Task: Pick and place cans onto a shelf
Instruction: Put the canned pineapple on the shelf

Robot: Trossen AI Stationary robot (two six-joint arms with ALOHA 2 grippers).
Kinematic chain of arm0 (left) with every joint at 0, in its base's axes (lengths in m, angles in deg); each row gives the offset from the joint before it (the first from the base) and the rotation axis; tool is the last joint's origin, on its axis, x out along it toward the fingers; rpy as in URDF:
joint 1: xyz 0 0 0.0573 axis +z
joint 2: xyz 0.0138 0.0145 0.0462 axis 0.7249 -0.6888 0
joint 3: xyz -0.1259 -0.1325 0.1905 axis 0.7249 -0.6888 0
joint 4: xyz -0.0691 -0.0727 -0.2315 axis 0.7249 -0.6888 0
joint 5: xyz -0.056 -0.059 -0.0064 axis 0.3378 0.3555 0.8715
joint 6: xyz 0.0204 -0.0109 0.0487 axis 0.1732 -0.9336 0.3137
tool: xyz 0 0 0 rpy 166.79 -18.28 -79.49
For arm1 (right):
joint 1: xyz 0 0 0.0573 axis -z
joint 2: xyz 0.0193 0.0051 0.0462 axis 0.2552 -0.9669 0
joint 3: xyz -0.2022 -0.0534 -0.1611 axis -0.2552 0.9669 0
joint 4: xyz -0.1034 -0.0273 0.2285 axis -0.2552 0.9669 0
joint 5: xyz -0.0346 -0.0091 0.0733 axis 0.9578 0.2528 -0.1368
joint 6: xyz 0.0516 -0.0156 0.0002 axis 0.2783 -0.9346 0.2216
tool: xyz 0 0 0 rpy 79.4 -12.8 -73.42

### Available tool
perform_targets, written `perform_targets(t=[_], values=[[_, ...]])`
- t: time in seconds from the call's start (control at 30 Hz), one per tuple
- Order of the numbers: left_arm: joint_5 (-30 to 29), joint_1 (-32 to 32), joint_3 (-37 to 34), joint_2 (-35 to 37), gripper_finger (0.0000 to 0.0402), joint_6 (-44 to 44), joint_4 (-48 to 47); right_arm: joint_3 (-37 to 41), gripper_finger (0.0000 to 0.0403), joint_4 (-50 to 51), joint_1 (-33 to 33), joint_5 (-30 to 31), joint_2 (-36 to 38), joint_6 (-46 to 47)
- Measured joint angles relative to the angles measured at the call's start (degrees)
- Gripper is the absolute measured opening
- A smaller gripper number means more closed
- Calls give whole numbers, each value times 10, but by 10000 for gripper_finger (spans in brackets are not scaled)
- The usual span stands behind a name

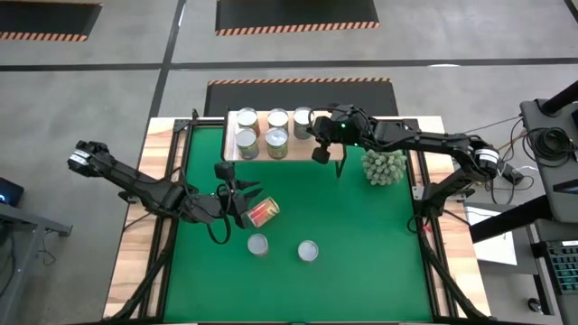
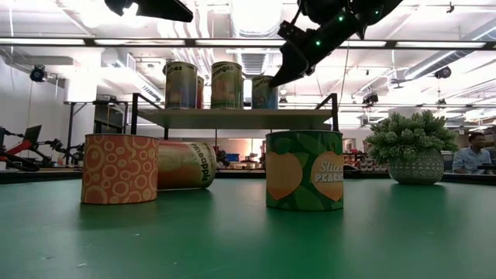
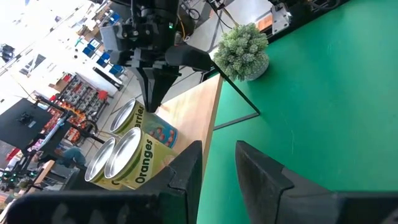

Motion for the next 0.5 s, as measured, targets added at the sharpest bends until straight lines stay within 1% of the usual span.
perform_targets(t=[0.17, 0.3, 0.4, 0.5], values=[[0, 0, 0, 0, 79, -1, 0, 0, 13, 2, -3, -2, 3, 2], [0, 0, 0, 0, 79, -30, -14, -1, 13, 16, -24, -5, 22, 18], [2, 0, 0, 0, 79, -74, -51, -1, 13, 44, -52, -5, 46, 31], [2, 0, 0, 0, 79, -145, -96, -1, 13, 87, -89, -5, 72, 46]])
